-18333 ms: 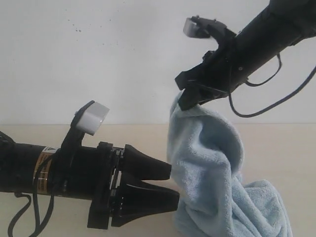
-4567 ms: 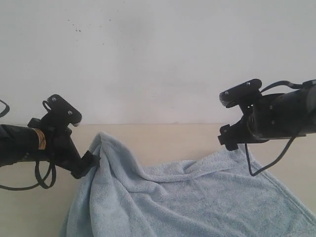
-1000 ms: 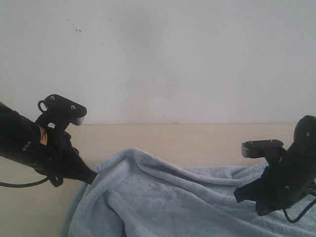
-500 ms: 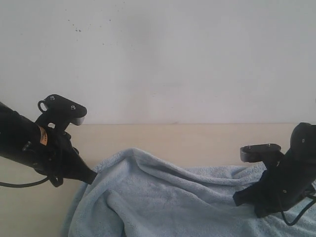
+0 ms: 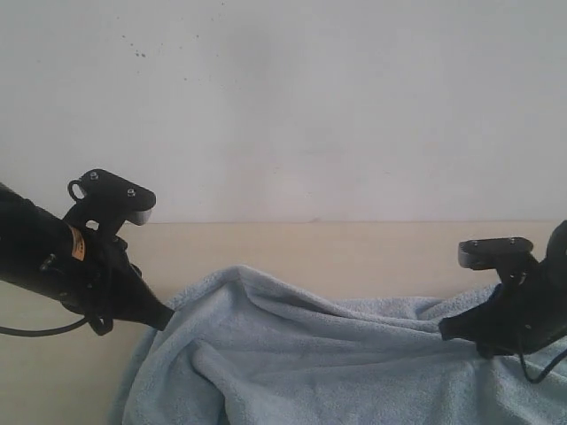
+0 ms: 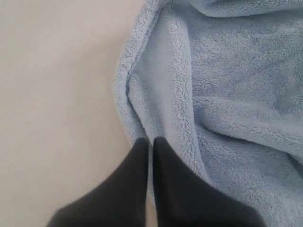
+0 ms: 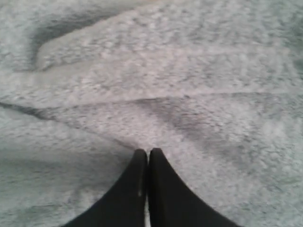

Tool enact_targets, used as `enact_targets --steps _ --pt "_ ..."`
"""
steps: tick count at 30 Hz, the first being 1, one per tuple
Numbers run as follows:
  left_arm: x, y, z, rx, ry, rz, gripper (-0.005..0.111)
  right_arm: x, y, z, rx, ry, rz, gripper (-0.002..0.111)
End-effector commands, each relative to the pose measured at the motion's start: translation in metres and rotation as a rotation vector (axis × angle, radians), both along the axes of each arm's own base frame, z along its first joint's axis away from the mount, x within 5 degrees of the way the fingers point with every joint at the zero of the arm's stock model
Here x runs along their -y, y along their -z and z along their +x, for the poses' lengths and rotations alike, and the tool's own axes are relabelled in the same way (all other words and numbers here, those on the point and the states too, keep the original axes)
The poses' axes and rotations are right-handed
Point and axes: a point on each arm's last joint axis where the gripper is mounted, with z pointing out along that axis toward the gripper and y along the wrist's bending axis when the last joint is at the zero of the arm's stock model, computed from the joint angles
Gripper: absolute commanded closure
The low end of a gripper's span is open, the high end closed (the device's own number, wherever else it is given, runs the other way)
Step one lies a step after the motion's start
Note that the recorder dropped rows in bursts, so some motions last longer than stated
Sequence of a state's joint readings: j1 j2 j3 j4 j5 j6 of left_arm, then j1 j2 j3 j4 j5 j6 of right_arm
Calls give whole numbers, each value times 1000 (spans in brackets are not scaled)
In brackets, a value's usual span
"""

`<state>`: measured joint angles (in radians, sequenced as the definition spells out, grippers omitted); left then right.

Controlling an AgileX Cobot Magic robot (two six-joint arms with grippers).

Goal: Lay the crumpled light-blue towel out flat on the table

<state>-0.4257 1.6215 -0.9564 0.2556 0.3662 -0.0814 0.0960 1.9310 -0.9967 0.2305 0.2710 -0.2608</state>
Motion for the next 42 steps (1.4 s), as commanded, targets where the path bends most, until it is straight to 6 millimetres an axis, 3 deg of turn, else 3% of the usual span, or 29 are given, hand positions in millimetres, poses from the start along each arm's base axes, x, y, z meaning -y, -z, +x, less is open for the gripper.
enact_targets --steps 1,5,11,15,22,26,29,35,38,42 --pt "-1 -4 0 38 82 74 103 19 -5 0 -16 89 34 107" --pt "-2 9 -7 52 130 83 103 6 -29 -1 59 71 55 107" --pt "-11 39 -25 53 210 102 103 -34 -68 -11 173 -67 64 107" --pt "-22 40 -22 34 142 87 103 -74 -64 -28 116 -286 27 107" --pt "-38 62 -23 71 115 34 103 -147 -56 -66 68 -646 13 107" --pt "-34 71 -19 88 167 42 103 -184 -57 -87 95 -731 100 107" --pt "-34 90 -19 22 170 59 103 -212 -61 -111 76 -835 230 107" --pt "-32 92 -17 37 174 44 103 -231 -55 -127 36 -862 294 107" --pt "-32 91 -16 38 150 23 103 -242 -44 -123 -26 -895 316 107" --pt "-30 89 -14 41 128 -15 103 -257 -46 -114 -59 -922 360 107"
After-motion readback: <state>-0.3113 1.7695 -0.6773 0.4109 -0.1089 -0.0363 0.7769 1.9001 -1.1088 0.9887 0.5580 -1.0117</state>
